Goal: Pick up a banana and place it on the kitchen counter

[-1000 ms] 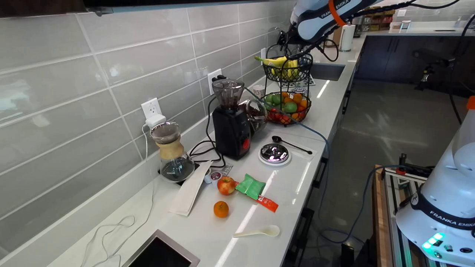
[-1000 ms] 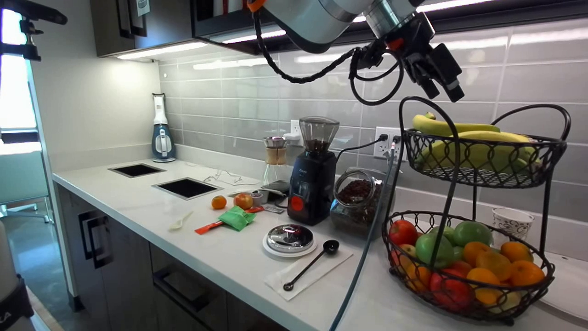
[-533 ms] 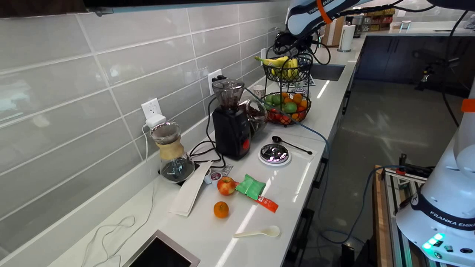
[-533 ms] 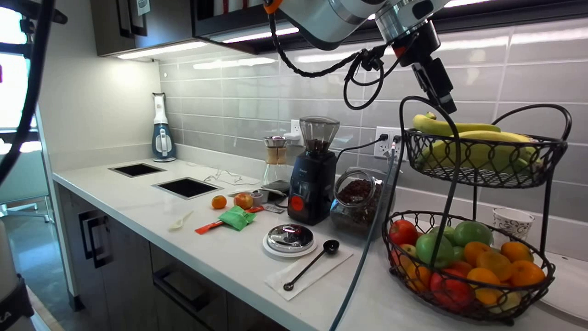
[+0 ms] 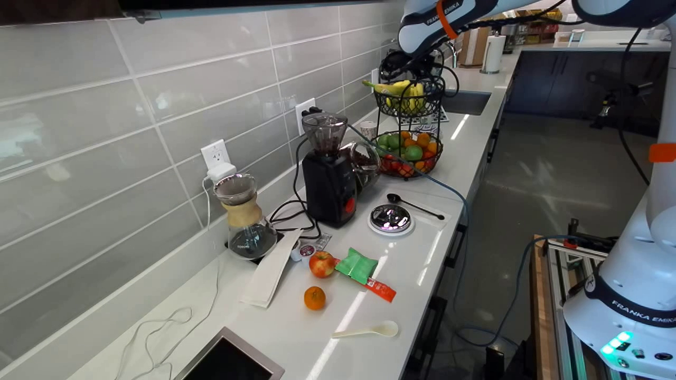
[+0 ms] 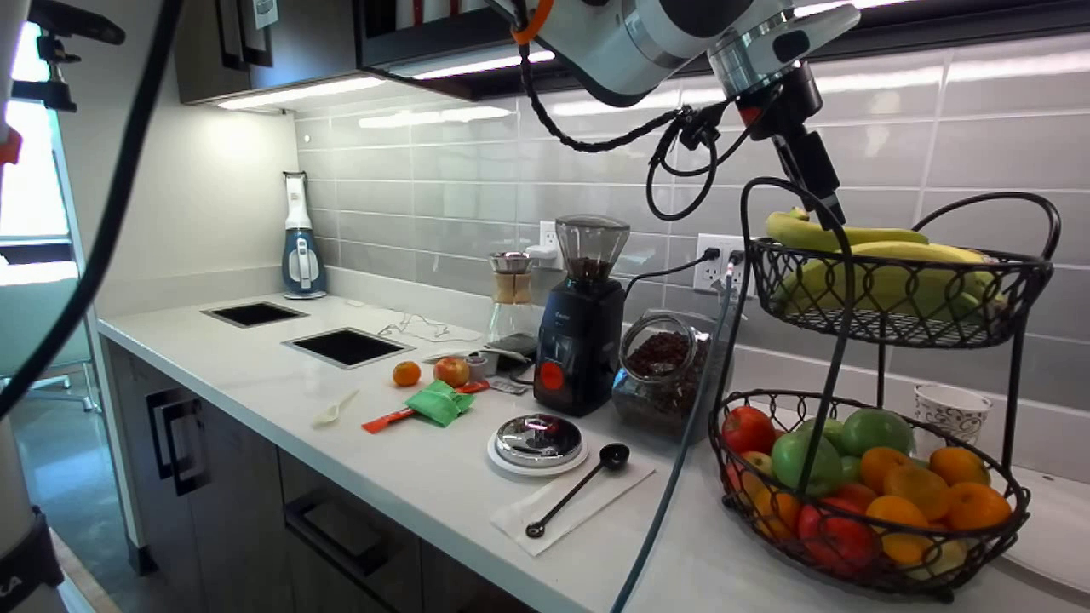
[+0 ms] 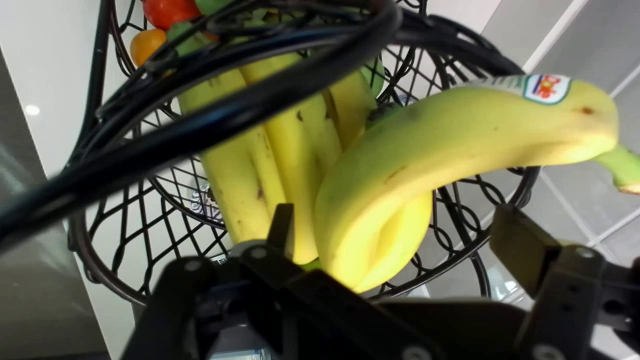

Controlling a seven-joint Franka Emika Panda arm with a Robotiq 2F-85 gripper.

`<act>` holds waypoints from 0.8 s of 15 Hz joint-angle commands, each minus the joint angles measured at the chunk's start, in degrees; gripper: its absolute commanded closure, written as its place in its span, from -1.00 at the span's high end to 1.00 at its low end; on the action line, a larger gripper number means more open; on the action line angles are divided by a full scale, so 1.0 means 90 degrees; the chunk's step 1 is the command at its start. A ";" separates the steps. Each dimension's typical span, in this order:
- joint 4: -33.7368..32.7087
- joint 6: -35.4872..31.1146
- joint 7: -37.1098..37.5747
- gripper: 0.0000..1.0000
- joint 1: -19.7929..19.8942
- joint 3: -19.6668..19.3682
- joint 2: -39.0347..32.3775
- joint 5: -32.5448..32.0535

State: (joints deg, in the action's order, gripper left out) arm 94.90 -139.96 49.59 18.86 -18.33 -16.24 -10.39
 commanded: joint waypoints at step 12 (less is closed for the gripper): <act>-0.0986 0.1108 -0.0422 0.76 0.0025 -0.0079 -0.0718 0.0738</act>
State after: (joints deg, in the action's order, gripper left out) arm 89.39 -132.88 47.50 19.22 -18.53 -20.39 -5.86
